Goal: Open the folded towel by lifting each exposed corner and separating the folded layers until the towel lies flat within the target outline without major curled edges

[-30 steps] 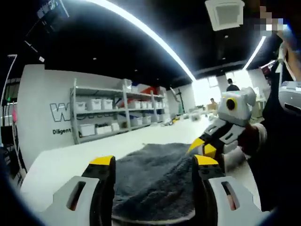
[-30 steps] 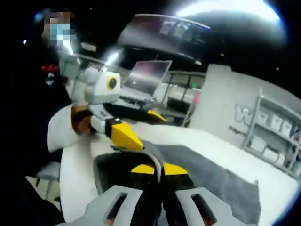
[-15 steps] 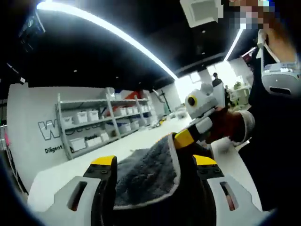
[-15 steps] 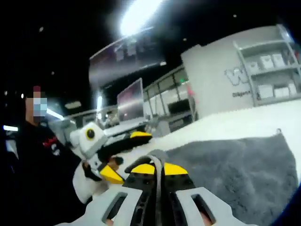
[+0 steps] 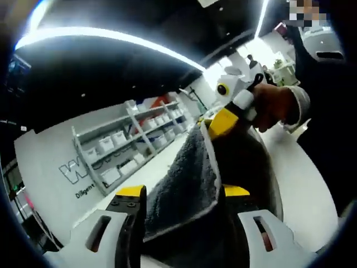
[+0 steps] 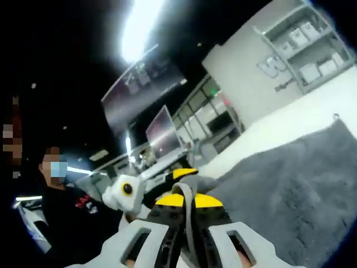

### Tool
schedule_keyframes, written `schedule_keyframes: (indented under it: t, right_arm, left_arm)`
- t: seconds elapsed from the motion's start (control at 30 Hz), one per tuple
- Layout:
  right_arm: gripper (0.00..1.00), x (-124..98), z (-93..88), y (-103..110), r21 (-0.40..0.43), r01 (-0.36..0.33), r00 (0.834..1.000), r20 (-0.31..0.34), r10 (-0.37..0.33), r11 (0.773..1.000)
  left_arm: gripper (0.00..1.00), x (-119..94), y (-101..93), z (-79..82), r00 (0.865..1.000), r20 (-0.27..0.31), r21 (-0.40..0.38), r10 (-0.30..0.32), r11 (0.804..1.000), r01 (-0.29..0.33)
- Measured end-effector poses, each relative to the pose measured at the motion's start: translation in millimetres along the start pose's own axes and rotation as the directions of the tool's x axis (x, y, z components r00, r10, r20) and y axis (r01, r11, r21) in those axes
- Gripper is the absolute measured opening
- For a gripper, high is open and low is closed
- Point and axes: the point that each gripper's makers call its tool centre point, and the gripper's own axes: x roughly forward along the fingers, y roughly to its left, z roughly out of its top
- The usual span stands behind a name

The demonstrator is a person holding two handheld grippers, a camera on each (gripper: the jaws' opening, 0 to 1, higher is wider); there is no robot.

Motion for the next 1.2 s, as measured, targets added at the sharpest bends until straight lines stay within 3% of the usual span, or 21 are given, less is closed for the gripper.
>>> schedule_keyframes:
  t: [0.3, 0.5, 0.57, 0.73, 0.97, 1.07, 1.17, 1.2]
  right_arm:
    - [0.0, -7, -16.7, 10, -0.054, -0.017, 0.998, -0.056, 0.014, 0.998]
    - [0.0, -6, -30.7, 14, -0.104, -0.061, 0.992, -0.117, 0.049, 0.993]
    - [0.0, -5, -30.7, 18, -0.099, -0.088, 0.99, -0.117, 0.076, 0.991]
    - [0.0, -4, -27.2, 20, -0.131, -0.104, 0.99, -0.113, 0.09, 0.986]
    - [0.0, -7, -27.3, 19, -0.164, -0.117, 0.988, -0.122, 0.097, 0.979]
    - [0.0, -12, -30.3, 18, -0.246, -0.112, 0.987, -0.137, 0.08, 0.963]
    - [0.0, -19, -30.8, 12, -0.373, -0.078, 0.989, -0.143, 0.026, 0.924]
    - [0.0, -22, -30.3, 9, -0.43, -0.057, 0.991, -0.136, -0.002, 0.901]
  left_arm:
    - [0.29, -4, 6.8, 11.5, 0.998, 0.05, -0.023, 0.029, 0.999, -0.028]
    - [0.28, 0, 2.8, 2.2, 1.0, 0.006, -0.044, 0.007, 0.999, -0.007]
    - [0.28, 2, -7.4, 4.0, 0.999, 0.019, -0.062, -0.045, 0.997, 0.046]
    - [0.28, 5, -13.7, 4.8, 0.998, 0.013, -0.034, -0.06, 0.998, 0.06]
    - [0.19, 5, -18.6, 7.4, 0.996, 0.023, 0.002, -0.083, 0.997, 0.083]
    - [0.16, 5, -19.5, 10.0, 0.996, 0.033, 0.006, -0.085, 0.996, 0.085]
    - [0.1, 1, -16.6, 15.4, 0.996, 0.053, 0.013, -0.067, 0.998, 0.067]
    - [0.07, 0, -15.4, 18.3, 0.996, 0.066, 0.011, -0.062, 0.998, 0.062]
